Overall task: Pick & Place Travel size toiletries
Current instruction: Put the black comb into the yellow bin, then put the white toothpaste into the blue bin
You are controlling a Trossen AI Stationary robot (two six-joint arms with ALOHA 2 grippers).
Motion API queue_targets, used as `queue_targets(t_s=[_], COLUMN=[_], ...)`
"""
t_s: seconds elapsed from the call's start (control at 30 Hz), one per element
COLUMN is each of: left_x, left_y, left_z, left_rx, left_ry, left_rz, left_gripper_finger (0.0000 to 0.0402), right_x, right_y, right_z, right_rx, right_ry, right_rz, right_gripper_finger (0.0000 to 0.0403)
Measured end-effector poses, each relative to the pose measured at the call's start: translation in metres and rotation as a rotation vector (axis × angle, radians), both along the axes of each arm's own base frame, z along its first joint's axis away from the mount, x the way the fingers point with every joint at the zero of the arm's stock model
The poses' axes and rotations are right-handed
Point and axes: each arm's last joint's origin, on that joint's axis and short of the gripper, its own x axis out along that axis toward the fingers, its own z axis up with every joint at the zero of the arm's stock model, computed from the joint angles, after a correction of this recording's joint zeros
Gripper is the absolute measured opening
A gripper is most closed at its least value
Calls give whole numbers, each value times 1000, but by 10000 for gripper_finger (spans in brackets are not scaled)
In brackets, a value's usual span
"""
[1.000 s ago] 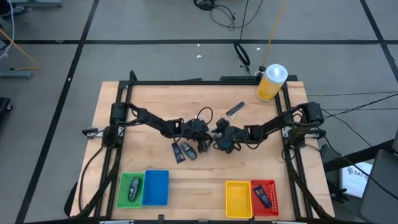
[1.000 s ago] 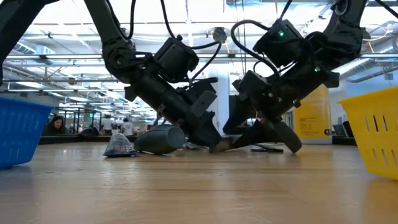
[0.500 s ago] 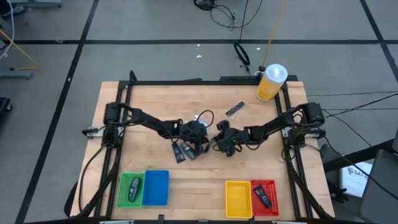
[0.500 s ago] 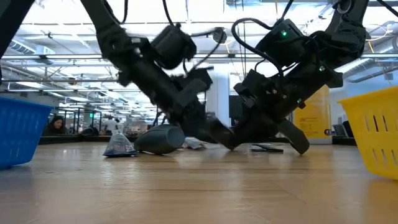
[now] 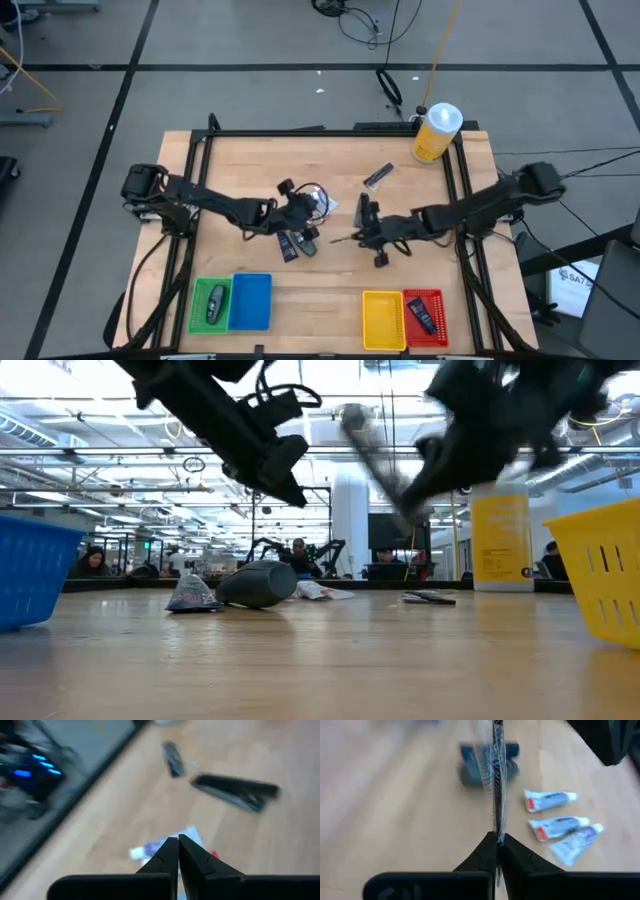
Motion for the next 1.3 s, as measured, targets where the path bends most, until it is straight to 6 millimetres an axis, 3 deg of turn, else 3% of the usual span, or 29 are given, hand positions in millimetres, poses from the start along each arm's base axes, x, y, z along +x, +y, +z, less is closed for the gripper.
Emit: queue_targets(t_s=[0.13,0.3,0.4,0.57,0.77,0.93,1.17,1.3], left_x=[2,11,17,22,24,24,24,24], left_y=[-10,-16,-20,-25,-25,-26,-26,-27], left_z=[-6,-24,-35,-44,-41,-41,-41,-42], left_rx=[20,31,54,119,135,127,138,128], left_ry=[-113,-207,-216,-194,-220,-225,-214,-204], left_rz=[41,10,-13,-73,-99,-126,-141,-164], left_gripper_finger=[28,20,9,5,24,22,2,12], right_x=[-13,-22,-26,-40,-51,-49,-41,-30], right_y=[24,58,79,113,145,155,151,149], right_z=[47,74,71,45,14,2,3,13], right_rx=[294,785,1032,1314,1409,1457,1478,1543], right_ry=[72,304,385,603,886,920,833,774], right_rz=[-55,-125,-217,-557,-815,-926,-887,-741], right_gripper_finger=[5,5,5,5,6,18,84,139])
